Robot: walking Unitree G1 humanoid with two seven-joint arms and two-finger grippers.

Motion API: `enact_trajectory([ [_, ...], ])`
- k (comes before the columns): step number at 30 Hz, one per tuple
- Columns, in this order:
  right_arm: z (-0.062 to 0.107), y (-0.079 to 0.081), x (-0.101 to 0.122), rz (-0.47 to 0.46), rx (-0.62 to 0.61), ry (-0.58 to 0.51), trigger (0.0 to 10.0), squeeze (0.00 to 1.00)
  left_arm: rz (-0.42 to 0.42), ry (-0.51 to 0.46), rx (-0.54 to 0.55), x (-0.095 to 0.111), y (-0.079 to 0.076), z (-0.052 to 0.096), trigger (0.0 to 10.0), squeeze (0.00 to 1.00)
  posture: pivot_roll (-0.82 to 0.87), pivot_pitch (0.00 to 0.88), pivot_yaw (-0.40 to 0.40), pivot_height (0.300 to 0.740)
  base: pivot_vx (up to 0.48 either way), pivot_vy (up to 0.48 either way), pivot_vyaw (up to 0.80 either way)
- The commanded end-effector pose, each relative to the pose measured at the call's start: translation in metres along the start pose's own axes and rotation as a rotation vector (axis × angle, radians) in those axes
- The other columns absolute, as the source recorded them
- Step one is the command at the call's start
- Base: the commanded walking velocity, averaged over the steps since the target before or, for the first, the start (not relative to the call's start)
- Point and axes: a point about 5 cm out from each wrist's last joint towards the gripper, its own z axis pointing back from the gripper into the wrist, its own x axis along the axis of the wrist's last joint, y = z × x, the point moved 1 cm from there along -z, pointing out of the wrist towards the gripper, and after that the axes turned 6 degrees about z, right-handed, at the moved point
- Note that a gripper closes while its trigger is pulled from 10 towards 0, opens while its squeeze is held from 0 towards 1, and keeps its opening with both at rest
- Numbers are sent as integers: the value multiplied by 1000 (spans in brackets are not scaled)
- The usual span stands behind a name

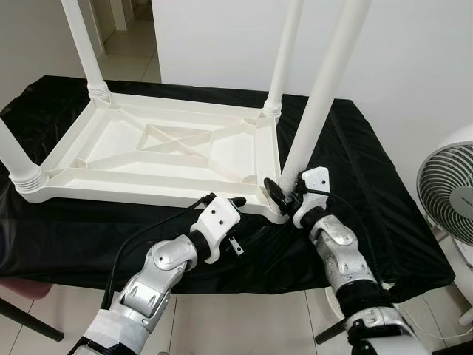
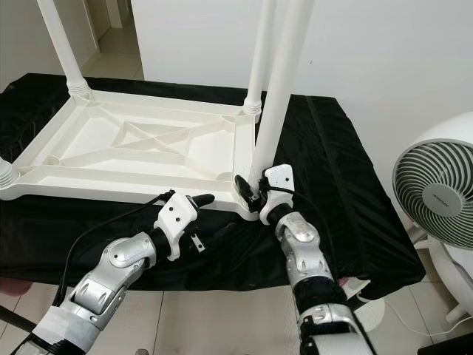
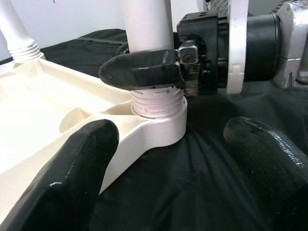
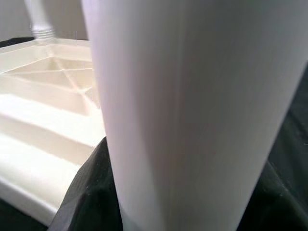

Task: Building children table

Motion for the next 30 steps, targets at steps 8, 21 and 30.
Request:
enact_trajectory([
  [8, 12, 2, -10, -40, -391, 70, 10000, 0, -3, 4, -82, -1, -9, 1, 10000, 0, 88, 11, -51, 740, 0, 0, 0],
  [21, 15, 18, -9, -114, -400, 75, 10000, 0, 0, 7, -87, -1, -10, 2, 10000, 0, 94, 14, -51, 740, 0, 0, 0],
  [30, 17, 16, 4, -157, -346, 0, 10000, 1000, -2, 2, -93, 1, -10, 1, 10000, 0, 84, 12, -45, 740, 0, 0, 0],
])
